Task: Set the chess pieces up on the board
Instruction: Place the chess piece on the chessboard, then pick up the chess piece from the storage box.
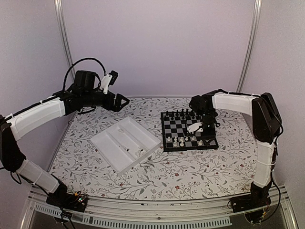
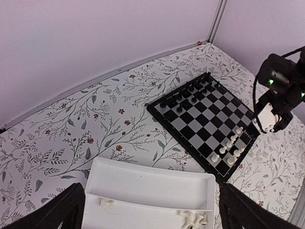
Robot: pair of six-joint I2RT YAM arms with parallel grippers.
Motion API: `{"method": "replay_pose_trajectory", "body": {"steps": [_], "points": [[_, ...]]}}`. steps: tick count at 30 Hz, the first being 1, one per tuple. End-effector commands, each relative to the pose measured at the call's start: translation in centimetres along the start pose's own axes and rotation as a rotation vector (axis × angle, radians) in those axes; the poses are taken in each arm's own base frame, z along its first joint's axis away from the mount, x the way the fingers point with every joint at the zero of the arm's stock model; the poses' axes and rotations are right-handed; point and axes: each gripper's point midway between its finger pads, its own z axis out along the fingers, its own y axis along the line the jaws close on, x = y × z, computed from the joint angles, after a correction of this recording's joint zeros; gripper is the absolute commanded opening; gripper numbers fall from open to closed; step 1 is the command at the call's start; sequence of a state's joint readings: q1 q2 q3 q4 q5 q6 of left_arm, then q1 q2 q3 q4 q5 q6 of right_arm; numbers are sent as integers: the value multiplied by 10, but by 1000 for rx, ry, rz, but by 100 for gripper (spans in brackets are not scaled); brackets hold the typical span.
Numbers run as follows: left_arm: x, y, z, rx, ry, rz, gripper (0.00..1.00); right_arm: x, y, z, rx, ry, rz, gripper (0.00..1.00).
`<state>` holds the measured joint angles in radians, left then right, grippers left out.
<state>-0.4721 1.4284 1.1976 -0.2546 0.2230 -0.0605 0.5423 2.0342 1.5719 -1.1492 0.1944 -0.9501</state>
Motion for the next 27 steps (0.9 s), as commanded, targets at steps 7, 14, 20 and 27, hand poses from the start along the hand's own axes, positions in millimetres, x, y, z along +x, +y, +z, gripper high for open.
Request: {"method": "replay_pose_trajectory", "body": {"steps": [7,14,20,27], "points": [[-41,8,-36,-139,-138,73,100,8,-8,-105,200,-260,118,99],[-45,70,-64,-511,-190,21,99,38,-88,-224,670,-677,396,99],[16,59,-11,-355,67,80,71,39,-84,-218,588,-875,513,83],[95,48,35,-133,352,-8,48,-4,-43,-177,281,-994,410,62]]}}
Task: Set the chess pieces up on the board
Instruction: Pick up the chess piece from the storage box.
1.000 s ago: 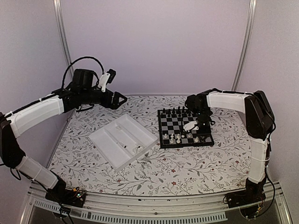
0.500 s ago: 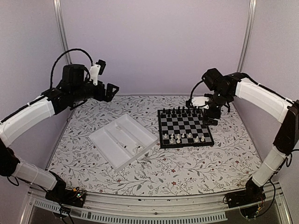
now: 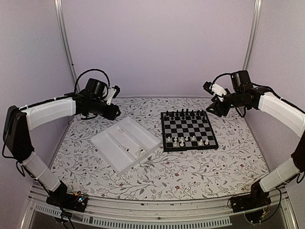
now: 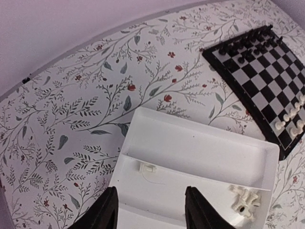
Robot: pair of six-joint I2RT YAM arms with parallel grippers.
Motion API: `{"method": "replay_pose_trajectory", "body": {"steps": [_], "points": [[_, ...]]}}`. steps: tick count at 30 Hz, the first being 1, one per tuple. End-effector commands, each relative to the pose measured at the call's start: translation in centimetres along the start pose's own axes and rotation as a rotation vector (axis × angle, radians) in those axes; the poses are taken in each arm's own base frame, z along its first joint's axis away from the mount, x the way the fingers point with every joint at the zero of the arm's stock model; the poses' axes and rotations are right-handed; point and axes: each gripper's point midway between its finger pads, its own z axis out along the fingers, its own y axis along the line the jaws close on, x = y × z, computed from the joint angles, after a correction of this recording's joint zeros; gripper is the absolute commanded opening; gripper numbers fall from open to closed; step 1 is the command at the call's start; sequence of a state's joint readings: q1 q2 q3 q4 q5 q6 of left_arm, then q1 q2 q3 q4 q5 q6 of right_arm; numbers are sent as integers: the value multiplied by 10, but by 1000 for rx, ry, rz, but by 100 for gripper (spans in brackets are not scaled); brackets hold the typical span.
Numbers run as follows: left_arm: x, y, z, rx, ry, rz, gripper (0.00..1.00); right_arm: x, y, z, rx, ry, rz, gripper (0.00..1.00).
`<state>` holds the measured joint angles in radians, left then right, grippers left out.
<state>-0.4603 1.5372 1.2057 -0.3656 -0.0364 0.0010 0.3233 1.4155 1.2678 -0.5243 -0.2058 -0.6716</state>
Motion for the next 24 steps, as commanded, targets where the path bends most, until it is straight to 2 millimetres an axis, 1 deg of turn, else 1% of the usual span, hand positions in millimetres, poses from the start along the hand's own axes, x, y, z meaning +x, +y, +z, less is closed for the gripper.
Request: {"method": "replay_pose_trajectory", "body": {"steps": [1,2,4,6,10,18,24], "points": [[42,-15,31,158,175,-15,44,-2,43,16,-224,-78,74,59],[48,-15,39,175,203,-28,39,1,47,22,-250,-69,87,57],[60,-14,57,207,254,-58,36,3,52,28,-286,-64,98,54],[69,-11,72,211,293,-76,36,4,57,33,-321,-60,107,52],[82,-2,92,204,342,-87,35,5,65,39,-376,-55,130,50],[97,21,109,148,398,-91,34,13,71,48,-412,-30,145,49],[101,21,118,164,409,-89,27,16,72,53,-417,-16,149,49]]}}
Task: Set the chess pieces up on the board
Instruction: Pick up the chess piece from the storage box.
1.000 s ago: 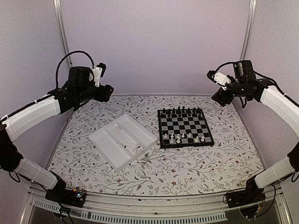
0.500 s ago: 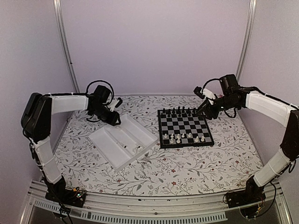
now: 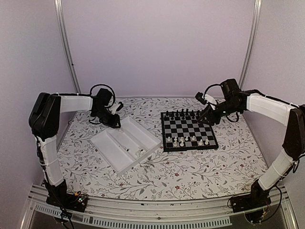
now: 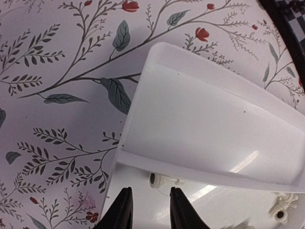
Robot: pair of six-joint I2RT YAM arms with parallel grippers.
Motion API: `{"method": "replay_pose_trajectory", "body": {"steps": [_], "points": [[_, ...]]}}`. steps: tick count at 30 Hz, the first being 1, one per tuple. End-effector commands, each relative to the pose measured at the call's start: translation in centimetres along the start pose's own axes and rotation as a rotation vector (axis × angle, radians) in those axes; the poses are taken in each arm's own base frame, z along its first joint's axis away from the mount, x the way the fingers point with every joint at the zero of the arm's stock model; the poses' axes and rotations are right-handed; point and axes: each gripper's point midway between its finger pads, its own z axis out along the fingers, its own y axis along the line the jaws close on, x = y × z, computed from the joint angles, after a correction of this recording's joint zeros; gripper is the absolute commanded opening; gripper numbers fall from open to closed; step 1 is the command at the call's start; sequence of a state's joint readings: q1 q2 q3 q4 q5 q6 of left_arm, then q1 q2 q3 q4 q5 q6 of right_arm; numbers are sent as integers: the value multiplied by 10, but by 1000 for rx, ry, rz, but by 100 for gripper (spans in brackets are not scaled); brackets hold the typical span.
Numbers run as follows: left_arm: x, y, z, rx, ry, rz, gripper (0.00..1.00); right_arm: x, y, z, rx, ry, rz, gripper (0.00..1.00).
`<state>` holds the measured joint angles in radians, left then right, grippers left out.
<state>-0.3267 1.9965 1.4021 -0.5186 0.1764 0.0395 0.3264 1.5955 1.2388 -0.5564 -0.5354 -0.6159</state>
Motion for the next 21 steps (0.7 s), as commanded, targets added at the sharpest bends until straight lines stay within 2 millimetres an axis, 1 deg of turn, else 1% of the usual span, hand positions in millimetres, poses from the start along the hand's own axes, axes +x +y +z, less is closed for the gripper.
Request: {"method": "replay_pose_trajectory", "body": {"steps": [1,7,12,16,21], "points": [[-1,3,5,16,13,9,26,-7,-1,2,-19,-11,7,49],[2,0,14,42,30,7,25,-5,-1,4,-21,-4,11,49],[4,-1,24,57,45,1,22,-2,-1,7,-26,5,16,49],[6,-3,27,70,53,-3,20,-2,-1,7,-28,5,19,49],[9,-10,31,114,60,-9,15,-1,0,9,-38,7,25,49]]}}
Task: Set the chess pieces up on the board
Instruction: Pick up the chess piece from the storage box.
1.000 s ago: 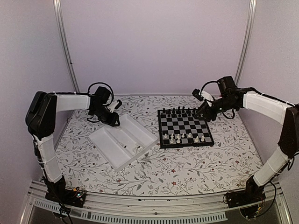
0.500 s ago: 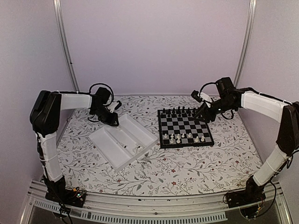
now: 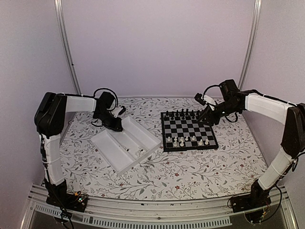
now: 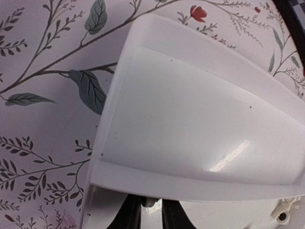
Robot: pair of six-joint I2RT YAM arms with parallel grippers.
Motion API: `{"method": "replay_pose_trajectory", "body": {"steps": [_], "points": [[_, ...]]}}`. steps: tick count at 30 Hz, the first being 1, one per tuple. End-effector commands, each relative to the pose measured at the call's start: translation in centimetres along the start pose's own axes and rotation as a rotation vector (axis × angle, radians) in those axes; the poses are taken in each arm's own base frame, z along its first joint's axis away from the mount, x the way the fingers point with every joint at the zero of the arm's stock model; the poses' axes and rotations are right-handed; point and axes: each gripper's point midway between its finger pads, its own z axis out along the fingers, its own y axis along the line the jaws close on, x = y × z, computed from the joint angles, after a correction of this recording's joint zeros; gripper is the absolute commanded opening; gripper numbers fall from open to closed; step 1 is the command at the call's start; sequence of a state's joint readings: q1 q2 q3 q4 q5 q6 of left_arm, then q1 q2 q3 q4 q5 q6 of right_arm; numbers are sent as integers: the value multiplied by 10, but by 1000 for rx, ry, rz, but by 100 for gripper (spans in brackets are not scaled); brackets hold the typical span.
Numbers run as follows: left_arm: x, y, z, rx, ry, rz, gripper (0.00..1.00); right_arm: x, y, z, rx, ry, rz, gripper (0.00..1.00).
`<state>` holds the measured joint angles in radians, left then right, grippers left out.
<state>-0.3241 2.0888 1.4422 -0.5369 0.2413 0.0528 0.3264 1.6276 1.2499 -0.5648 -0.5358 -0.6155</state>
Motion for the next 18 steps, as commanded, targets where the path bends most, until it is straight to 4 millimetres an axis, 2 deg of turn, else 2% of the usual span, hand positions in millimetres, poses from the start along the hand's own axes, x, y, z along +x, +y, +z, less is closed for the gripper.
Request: {"method": "replay_pose_trajectory", "body": {"steps": [1,5,9,13,18], "points": [[-2,-4,5,52,1,-6,13,-6,3,2,-27,-12,11,49],[4,-8,4,67,7,-13,7,-9,7,3,-44,-18,9,49],[11,-9,-2,60,-3,-32,3,-15,20,10,-84,-22,-2,49],[14,-18,-18,88,-47,-45,2,-26,42,22,-141,-15,-32,48],[15,-36,-38,163,-113,-84,2,-51,74,38,-244,-18,-77,46]]}}
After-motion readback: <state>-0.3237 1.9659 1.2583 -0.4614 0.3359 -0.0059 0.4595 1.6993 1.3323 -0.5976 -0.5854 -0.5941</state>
